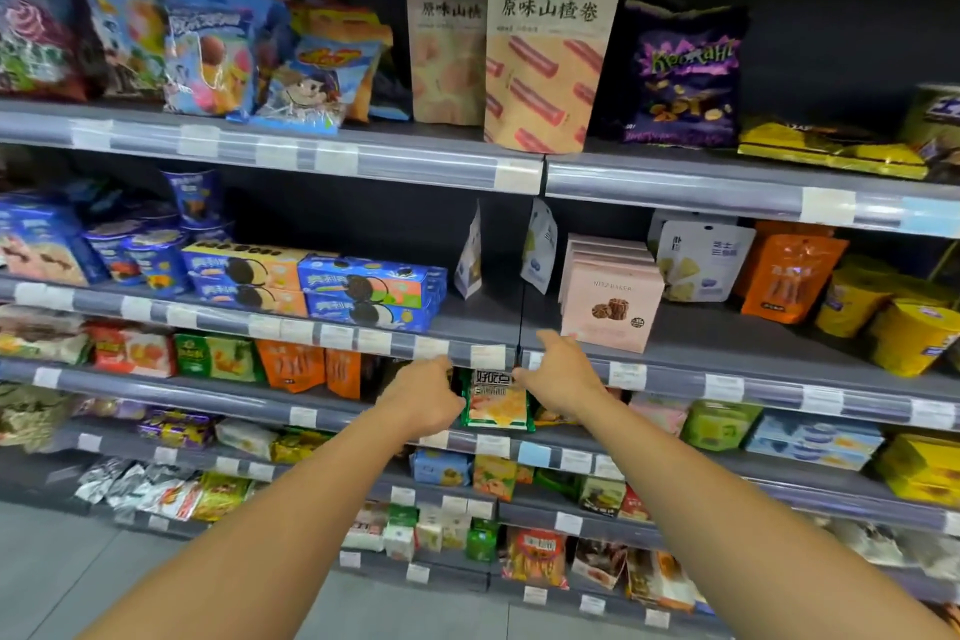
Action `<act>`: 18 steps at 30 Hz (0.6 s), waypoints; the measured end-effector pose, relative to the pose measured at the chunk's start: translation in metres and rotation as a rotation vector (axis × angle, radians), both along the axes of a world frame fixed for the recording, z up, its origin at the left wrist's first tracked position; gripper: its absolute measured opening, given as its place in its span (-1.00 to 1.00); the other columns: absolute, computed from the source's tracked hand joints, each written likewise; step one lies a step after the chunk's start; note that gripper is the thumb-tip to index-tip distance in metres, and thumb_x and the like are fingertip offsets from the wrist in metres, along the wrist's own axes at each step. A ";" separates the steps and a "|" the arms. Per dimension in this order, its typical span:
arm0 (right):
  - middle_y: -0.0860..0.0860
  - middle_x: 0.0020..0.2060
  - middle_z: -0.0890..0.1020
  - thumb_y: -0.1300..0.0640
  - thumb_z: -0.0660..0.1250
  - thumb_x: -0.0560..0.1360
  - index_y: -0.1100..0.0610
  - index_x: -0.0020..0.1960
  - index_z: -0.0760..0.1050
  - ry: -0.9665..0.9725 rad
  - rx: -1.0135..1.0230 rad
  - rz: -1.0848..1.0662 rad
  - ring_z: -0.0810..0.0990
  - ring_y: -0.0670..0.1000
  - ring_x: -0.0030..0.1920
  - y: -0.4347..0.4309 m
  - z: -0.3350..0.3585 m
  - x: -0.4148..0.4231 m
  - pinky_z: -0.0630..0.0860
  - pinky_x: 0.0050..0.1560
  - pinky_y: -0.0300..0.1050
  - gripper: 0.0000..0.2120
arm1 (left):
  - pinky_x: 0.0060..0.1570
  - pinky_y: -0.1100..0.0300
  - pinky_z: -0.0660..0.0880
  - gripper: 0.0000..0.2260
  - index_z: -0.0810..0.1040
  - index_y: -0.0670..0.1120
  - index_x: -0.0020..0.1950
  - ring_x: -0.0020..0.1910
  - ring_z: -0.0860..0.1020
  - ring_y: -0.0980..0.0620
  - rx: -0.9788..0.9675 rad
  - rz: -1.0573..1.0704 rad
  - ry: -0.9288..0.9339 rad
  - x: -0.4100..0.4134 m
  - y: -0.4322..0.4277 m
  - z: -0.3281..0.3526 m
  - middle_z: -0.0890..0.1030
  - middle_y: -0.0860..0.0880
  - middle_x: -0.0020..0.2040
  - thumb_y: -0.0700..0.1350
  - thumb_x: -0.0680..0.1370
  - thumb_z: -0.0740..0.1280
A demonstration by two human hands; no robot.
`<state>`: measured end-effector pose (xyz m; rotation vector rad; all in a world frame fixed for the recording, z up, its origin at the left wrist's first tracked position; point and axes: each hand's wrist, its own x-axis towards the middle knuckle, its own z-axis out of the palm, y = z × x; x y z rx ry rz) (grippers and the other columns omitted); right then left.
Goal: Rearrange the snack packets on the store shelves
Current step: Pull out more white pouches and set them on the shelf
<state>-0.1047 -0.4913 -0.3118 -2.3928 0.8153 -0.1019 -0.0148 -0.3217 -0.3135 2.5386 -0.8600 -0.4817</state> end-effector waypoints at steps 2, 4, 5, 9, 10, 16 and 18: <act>0.14 0.48 0.22 -0.01 0.35 0.52 0.12 0.55 0.09 -0.062 0.034 -0.037 0.45 0.20 0.30 -0.009 0.000 0.021 0.47 0.17 0.01 -0.28 | 0.16 0.04 0.48 -0.41 0.21 -0.08 0.52 0.26 0.48 -0.15 -0.044 0.024 0.013 0.014 -0.012 0.000 0.41 -0.16 0.41 -0.06 0.53 0.30; 0.14 0.47 0.24 -0.02 0.36 0.51 0.12 0.55 0.10 -0.118 0.079 -0.091 0.50 0.19 0.23 -0.021 -0.002 0.045 0.49 0.10 -0.01 -0.27 | 0.16 0.04 0.47 -0.42 0.20 -0.08 0.52 0.25 0.49 -0.15 -0.093 0.056 0.013 0.031 -0.028 0.000 0.43 -0.16 0.40 -0.06 0.53 0.30; 0.14 0.46 0.26 -0.03 0.37 0.50 0.12 0.54 0.11 -0.144 0.105 -0.119 0.50 0.19 0.24 -0.028 -0.004 0.058 0.49 0.13 0.00 -0.27 | 0.17 0.03 0.47 -0.42 0.20 -0.08 0.52 0.24 0.50 -0.16 -0.118 0.069 0.015 0.040 -0.036 -0.001 0.44 -0.16 0.38 -0.05 0.53 0.30; 0.15 0.36 0.42 -0.08 0.40 0.44 0.15 0.53 0.14 -0.237 0.205 -0.276 0.47 0.19 0.29 -0.056 -0.010 0.111 0.48 0.23 0.06 -0.21 | 0.25 0.04 0.40 -0.42 0.21 -0.13 0.52 0.34 0.43 -0.16 -0.208 0.110 0.029 0.076 -0.076 -0.007 0.39 -0.17 0.44 -0.05 0.55 0.31; 0.15 0.32 0.45 -0.08 0.41 0.42 0.15 0.51 0.18 -0.266 0.226 -0.324 0.49 0.20 0.27 -0.063 -0.012 0.125 0.50 0.21 0.07 -0.22 | 0.27 0.04 0.38 -0.41 0.19 -0.13 0.53 0.36 0.41 -0.16 -0.231 0.125 0.038 0.084 -0.087 -0.010 0.37 -0.16 0.46 -0.05 0.55 0.31; 0.18 0.28 0.52 -0.02 0.43 0.39 0.20 0.44 0.23 -0.428 0.365 -0.583 0.53 0.23 0.24 -0.109 -0.035 0.201 0.53 0.19 0.06 -0.27 | 0.21 0.02 0.44 -0.41 0.21 -0.12 0.51 0.31 0.46 -0.19 -0.369 0.241 0.095 0.141 -0.146 -0.034 0.46 -0.18 0.38 -0.04 0.54 0.33; 0.18 0.26 0.54 0.03 0.40 0.44 0.23 0.43 0.23 -0.441 0.390 -0.659 0.55 0.21 0.23 -0.123 -0.043 0.220 0.53 0.17 0.02 -0.33 | 0.12 0.08 0.44 -0.42 0.23 -0.14 0.49 0.27 0.48 -0.20 -0.390 0.261 0.098 0.158 -0.163 -0.041 0.50 -0.18 0.33 -0.07 0.53 0.35</act>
